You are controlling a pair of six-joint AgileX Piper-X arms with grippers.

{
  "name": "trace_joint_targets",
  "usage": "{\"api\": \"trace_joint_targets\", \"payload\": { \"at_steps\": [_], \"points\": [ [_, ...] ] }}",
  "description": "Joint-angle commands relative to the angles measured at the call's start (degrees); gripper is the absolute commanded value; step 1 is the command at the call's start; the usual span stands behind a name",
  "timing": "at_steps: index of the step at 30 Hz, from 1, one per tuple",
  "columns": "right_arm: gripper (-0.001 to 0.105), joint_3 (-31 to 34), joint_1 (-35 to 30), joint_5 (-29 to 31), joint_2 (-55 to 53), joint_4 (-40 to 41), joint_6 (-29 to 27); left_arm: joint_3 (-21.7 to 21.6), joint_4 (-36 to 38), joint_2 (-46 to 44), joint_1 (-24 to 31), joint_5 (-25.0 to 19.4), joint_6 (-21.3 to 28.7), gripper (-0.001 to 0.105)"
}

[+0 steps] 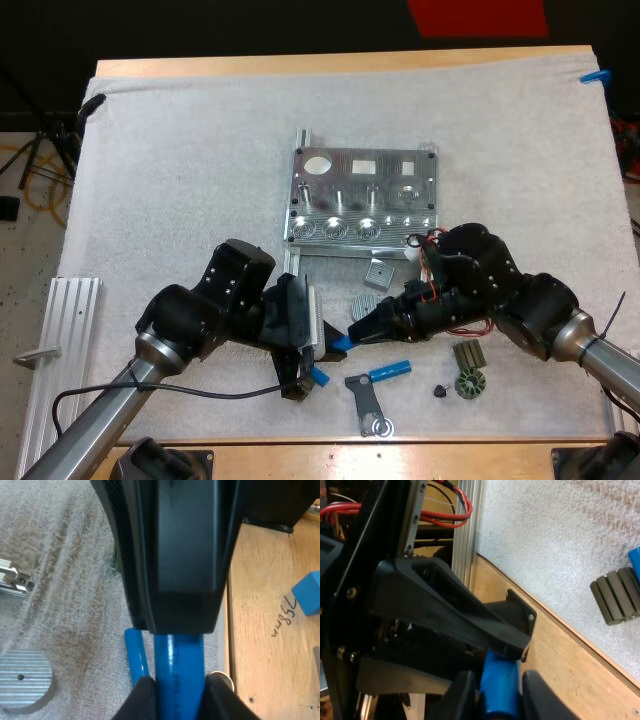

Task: Load cells from right to left

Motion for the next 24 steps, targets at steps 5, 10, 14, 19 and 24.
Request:
{"api": "trace_joint_targets", "payload": {
  "at_steps": [5,10,14,19,24],
  "points": [
    [0.012,-0.5,0.0,-1.1,-0.2,-0.3,-1.1,-0.3,-0.4,-0.4,-0.3,0.6,0.1,0.0],
    [0.012,-0.5,0.0,-0.7,-0.2,-0.3,-1.1,-0.3,-0.5,-0.4,-0.3,0.6,0.1,0.002],
    [0.012,-0.5,0.0,-0.7,-0.2,-0.3,-1.2,-0.3,-0.5,-0.4,-0.3,0.5,0.1,0.027],
    [0.012,-0.5,0.0,-0.7,-0.2,-0.3,-3.4,-0.3,0.2,-0.4,-0.3,-2.3,-1.0,0.07],
    [0.012,-0.5,-0.1,-0.7,-0.2,-0.3,-4.0,-0.7,0.9,-0.4,-0.3,-3.8,-1.0,0.066]
  ]
}}
